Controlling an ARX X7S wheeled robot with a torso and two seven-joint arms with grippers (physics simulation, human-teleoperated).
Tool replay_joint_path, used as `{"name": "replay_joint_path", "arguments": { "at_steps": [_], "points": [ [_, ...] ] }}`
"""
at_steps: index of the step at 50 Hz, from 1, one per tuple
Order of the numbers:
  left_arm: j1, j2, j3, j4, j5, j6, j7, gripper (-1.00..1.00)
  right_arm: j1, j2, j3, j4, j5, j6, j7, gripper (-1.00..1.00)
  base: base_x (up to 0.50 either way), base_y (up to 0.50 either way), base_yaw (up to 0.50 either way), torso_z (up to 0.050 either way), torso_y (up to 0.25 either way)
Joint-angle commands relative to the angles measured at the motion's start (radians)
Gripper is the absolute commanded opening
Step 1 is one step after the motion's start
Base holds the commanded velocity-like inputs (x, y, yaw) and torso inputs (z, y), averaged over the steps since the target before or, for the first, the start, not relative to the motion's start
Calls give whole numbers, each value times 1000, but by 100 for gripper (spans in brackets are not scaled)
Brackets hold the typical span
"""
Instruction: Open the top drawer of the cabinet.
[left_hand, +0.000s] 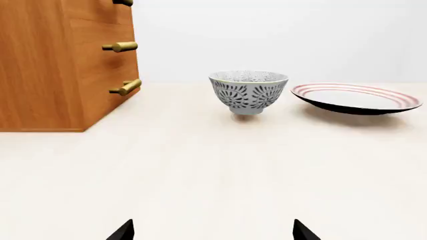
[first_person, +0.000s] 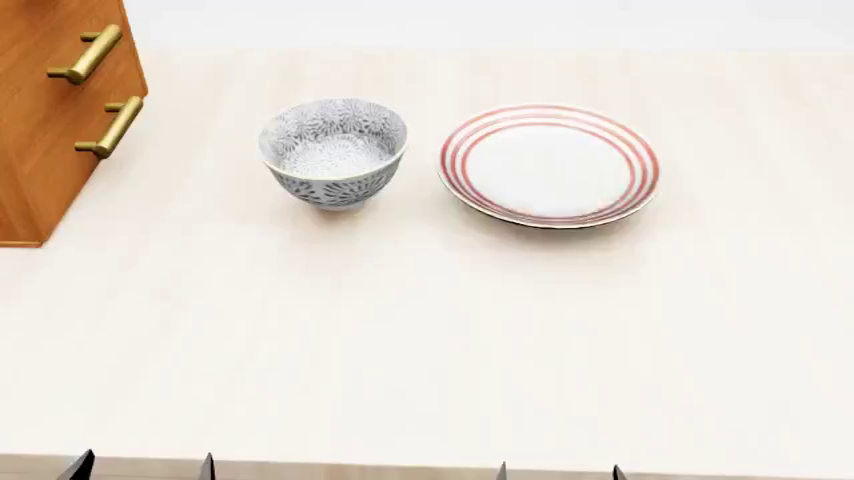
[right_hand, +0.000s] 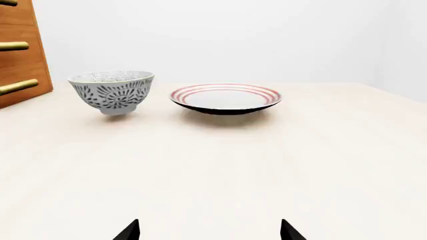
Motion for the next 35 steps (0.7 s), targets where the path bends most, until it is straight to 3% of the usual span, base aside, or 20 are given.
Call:
{"name": "replay_joint_path", "arguments": {
  "at_steps": [1, 20, 21, 22, 35],
  "points": [
    [-1, -16, 18, -5, -18, 0, -16, 100, -3, 15, -18, -7, 20, 7, 20, 100, 0, 0, 0, 0, 0],
    [-5, -62, 74, -13, -55, -3, -71, 100, -2, 61, -71, -9, 65, 8, 72, 100, 0, 0, 0, 0, 0],
    [17, -185, 236, 54, -216, 88, -178, 100, 10, 180, -228, 22, 209, -15, 219, 100, 0, 0, 0, 0, 0],
    [-4, -11, 15, -15, 1, -8, -12, 100, -3, 9, -11, -8, 14, 10, 11, 100, 0, 0, 0, 0, 0],
    [-3, -46, 56, -22, -50, 12, -49, 100, -5, 49, -59, -11, 53, 5, 57, 100, 0, 0, 0, 0, 0]
  ]
}}
